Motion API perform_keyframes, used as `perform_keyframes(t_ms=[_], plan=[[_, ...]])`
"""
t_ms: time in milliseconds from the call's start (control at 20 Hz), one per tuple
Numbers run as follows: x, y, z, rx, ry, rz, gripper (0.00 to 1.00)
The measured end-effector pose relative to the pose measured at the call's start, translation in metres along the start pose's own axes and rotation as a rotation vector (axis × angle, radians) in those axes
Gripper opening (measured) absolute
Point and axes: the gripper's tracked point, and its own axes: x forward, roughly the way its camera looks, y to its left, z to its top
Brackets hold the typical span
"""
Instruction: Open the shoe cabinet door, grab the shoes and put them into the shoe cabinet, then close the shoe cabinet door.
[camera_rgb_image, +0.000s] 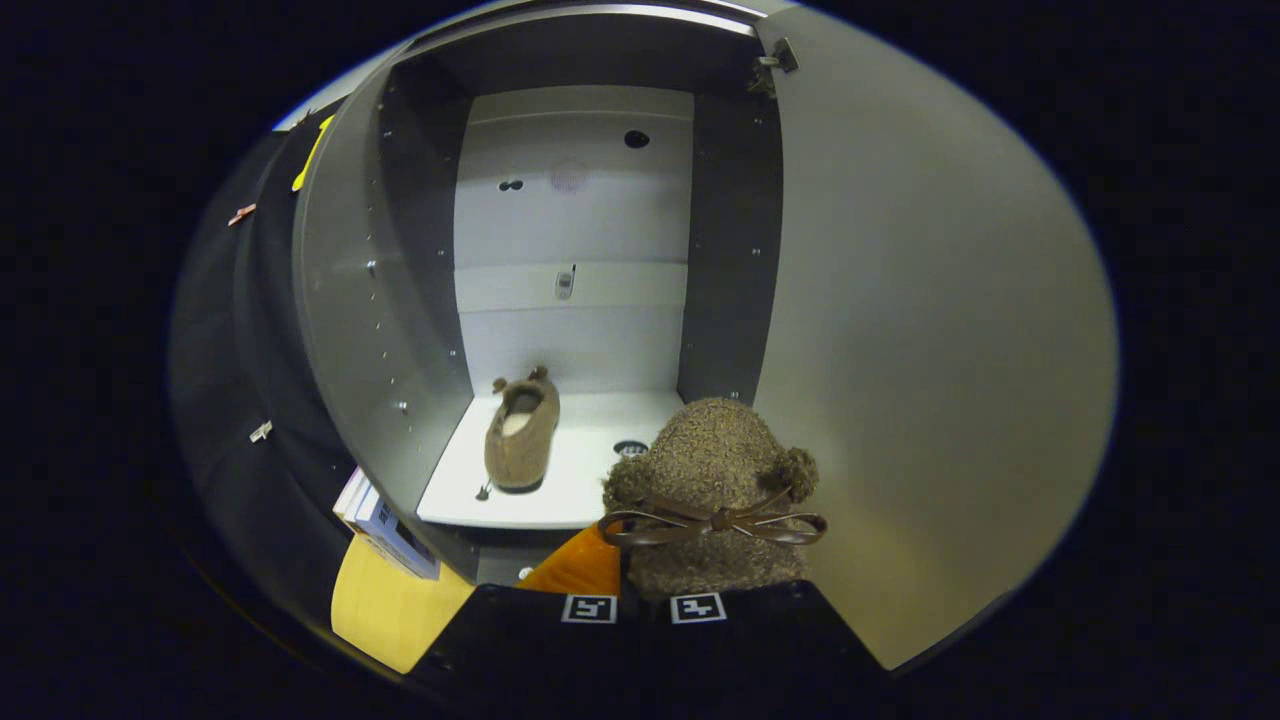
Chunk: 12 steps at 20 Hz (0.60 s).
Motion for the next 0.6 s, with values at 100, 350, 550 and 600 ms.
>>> perform_keyframes(t_ms=[100,350,550,600], plan=[[0.014,0.004,0.023,-0.003,-0.010,0.007,0.05],[0.062,0.007,0.086,0.046,-0.037,0.001,0.05],[0.117,0.009,0.092,0.109,0.005,0.014,0.05],[0.133,0.009,0.087,0.113,0.026,0.019,0.04]])
